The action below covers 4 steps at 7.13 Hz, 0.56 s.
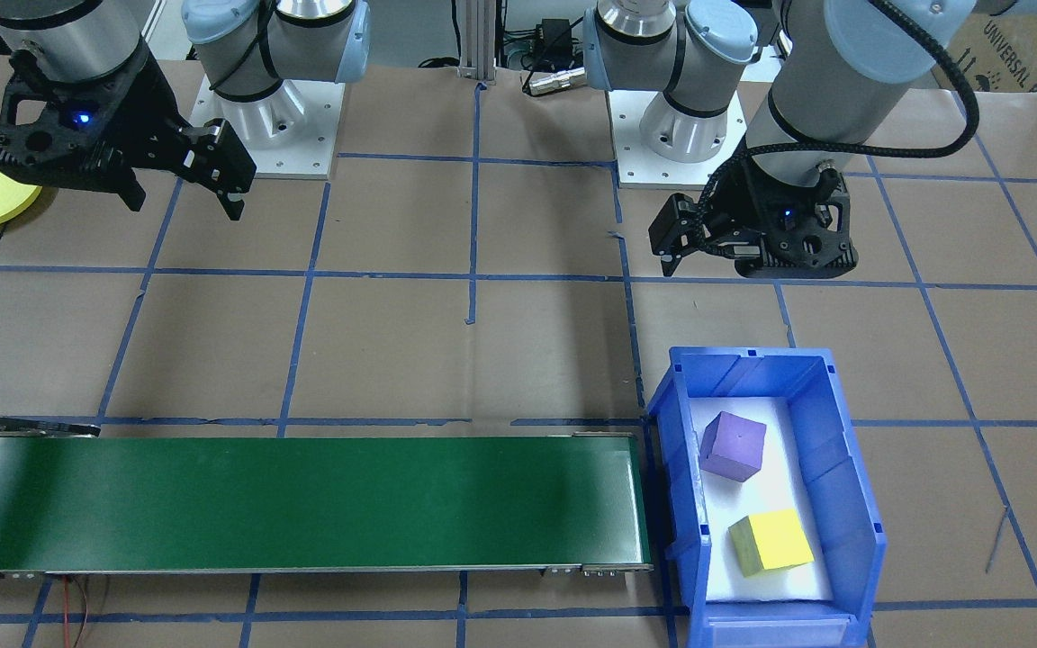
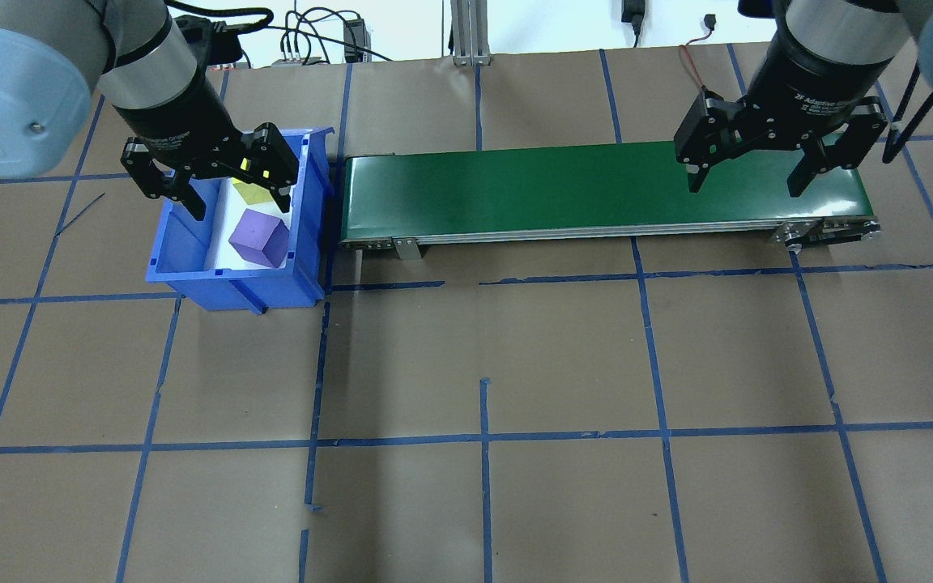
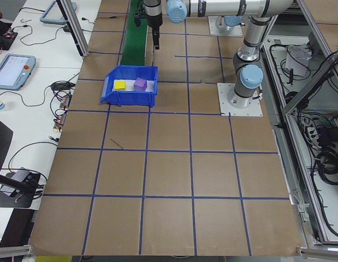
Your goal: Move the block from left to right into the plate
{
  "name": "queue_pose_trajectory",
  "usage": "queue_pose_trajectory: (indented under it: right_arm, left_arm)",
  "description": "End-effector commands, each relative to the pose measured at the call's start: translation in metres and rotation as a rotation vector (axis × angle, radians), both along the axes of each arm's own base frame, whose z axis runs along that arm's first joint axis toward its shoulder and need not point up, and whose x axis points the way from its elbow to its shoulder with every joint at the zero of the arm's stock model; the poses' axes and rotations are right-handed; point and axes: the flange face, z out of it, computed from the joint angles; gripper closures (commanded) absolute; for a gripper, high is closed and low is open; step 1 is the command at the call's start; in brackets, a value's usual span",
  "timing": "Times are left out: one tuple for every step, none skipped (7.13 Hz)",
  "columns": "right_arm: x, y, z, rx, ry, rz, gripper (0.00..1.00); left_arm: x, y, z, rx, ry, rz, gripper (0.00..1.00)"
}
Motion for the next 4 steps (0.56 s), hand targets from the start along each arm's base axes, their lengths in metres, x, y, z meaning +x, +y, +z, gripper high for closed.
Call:
queue_pose_trajectory:
  right_arm:
    - [0.001, 0.001, 0.001, -0.002, 0.0, 0.001, 0.0]
    - [0.001, 0.0, 0.0, 0.0, 0.0, 0.003, 0.0]
    - [0.001, 0.0, 0.0, 0.0, 0.0, 0.003, 0.0]
    - [0.001, 0.0, 0.0, 0.0, 0.0, 0.001, 0.0]
  left_arm:
    - [0.004, -0.001, -0.001, 0.002, -0.002, 0.028, 0.0]
    - [0.006, -0.002, 0.0, -0.001, -0.002, 0.03, 0.0]
    - [0.008, -0.01, 0.007, -0.028, -0.001, 0.027, 0.0]
    - [0.02, -0.019, 0.014, -0.079, -0.008, 0.047, 0.0]
